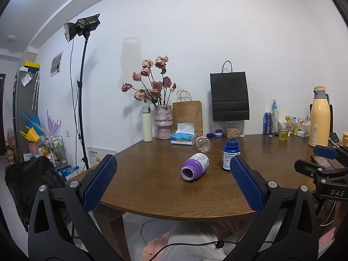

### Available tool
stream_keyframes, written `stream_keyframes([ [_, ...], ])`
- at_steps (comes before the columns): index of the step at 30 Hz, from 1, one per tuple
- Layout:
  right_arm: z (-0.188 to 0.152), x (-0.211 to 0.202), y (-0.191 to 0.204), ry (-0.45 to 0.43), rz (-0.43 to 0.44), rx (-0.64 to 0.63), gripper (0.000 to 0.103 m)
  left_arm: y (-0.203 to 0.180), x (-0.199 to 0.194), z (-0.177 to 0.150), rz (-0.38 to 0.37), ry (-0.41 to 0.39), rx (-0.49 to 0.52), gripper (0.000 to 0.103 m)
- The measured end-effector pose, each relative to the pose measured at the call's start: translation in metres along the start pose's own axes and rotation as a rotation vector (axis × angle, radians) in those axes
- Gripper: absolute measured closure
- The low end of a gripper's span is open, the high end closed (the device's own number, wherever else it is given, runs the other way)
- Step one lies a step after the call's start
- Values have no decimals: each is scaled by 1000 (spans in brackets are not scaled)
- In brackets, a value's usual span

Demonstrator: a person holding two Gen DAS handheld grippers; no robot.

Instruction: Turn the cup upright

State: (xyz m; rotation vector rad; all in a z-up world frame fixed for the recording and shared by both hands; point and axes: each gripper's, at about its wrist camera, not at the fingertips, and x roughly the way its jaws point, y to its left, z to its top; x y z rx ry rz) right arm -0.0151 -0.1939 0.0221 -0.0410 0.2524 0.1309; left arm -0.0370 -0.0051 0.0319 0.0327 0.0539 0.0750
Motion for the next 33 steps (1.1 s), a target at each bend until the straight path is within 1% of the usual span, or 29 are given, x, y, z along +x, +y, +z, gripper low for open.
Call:
stream_keyframes([
  [33,-1,4,5,19,7,-3,18,2,0,3,1,1,0,0],
])
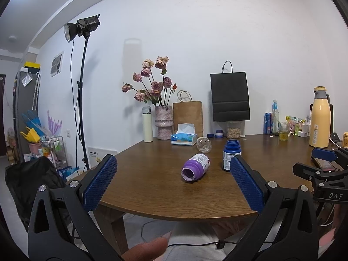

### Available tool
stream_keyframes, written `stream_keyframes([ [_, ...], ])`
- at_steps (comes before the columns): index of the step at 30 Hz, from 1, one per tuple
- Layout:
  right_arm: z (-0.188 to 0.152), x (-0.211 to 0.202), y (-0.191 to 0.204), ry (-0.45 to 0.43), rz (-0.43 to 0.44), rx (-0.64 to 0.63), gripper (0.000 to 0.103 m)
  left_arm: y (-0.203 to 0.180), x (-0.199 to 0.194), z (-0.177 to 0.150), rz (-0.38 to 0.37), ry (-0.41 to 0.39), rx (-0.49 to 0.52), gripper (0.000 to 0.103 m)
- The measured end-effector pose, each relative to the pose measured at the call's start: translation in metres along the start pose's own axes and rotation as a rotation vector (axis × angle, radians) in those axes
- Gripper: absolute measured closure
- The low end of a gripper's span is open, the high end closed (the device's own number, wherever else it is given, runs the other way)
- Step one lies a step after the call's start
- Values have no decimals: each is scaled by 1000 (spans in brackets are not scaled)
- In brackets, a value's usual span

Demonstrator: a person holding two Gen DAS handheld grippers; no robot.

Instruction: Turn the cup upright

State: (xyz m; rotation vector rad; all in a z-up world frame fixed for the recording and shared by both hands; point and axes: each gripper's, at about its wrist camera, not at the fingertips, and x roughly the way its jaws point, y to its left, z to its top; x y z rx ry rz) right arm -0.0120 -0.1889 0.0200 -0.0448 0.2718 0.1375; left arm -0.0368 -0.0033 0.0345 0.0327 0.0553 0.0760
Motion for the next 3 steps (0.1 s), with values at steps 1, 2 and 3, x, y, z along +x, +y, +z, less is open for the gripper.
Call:
stream_keyframes([
  [1,0,0,0,1,1,1,18,0,-1,0,0,-2,1,0],
  [2,0,0,0,2,0,1,18,1,-1,1,4,-5,2,0],
  [3,0,0,0,4,-1,3,18,1,-1,1,15,-9,1,0],
])
